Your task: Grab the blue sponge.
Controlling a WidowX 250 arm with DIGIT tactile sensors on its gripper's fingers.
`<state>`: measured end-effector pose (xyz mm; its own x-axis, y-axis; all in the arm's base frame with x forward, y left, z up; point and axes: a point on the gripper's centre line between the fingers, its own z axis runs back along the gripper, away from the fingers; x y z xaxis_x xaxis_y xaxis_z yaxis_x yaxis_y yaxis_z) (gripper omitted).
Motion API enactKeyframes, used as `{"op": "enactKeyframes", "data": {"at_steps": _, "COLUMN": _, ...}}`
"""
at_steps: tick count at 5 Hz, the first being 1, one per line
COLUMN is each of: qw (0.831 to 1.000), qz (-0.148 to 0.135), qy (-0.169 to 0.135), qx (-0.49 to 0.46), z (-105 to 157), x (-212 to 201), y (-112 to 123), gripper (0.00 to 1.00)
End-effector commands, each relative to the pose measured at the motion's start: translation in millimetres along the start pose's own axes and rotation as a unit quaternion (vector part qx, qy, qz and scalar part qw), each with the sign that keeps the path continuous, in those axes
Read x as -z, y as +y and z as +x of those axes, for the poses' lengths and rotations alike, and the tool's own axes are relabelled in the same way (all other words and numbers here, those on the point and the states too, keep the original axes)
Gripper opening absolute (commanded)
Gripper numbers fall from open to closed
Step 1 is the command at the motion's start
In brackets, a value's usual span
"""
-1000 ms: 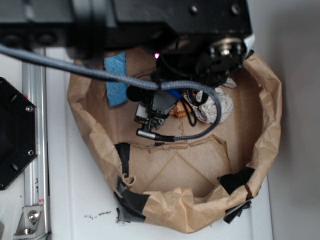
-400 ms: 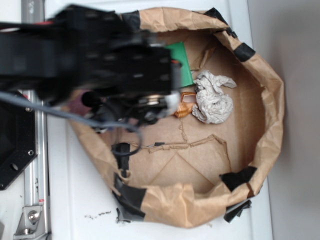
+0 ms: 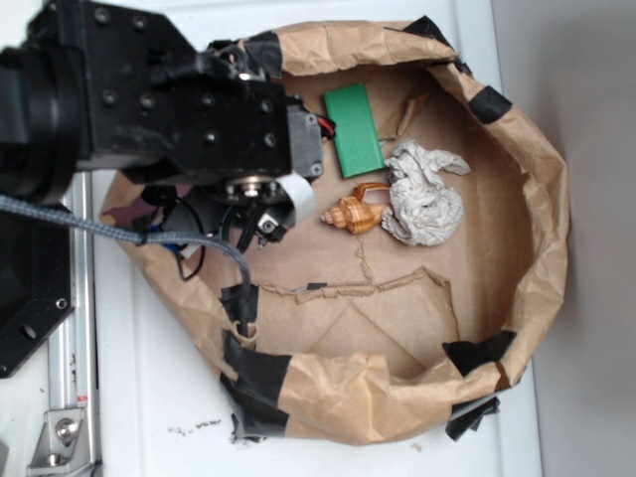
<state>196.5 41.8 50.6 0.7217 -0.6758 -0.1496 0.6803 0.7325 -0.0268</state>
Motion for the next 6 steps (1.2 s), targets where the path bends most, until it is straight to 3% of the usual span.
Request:
{"op": "enactKeyframes", "data": {"at_steps": 1, "qw": 0.995, "qz": 0.071, "qy": -0.023, "qx": -0.066, "z": -12.4, "x": 16.2, "y": 29.0, "gripper": 1.0}}
{"op": "enactKeyframes", "data": {"at_steps": 2, "qw": 0.987, "qz": 0.114, "qy": -0.02, "qx": -0.111, "z": -12.9, "x": 26.9, "y": 43.3, "gripper": 1.0}}
{"op": "enactKeyframes", "data": {"at_steps": 3, "qw": 0.982, "qz": 0.125, "qy": -0.001, "qx": -0.144, "z": -14.3, "x": 34.1, "y": 44.0, "gripper": 0.32}}
{"op": "enactKeyframes", "data": {"at_steps": 4, "qw": 0.981, "qz": 0.12, "qy": -0.006, "qx": -0.151, "z": -14.2, "x": 32.8, "y": 43.9, "gripper": 0.0}}
{"op": "enactKeyframes", "data": {"at_steps": 6, "qw": 0.982, "qz": 0.105, "qy": -0.008, "qx": -0.157, "z": -13.7, "x": 32.2, "y": 44.6, "gripper": 0.0}}
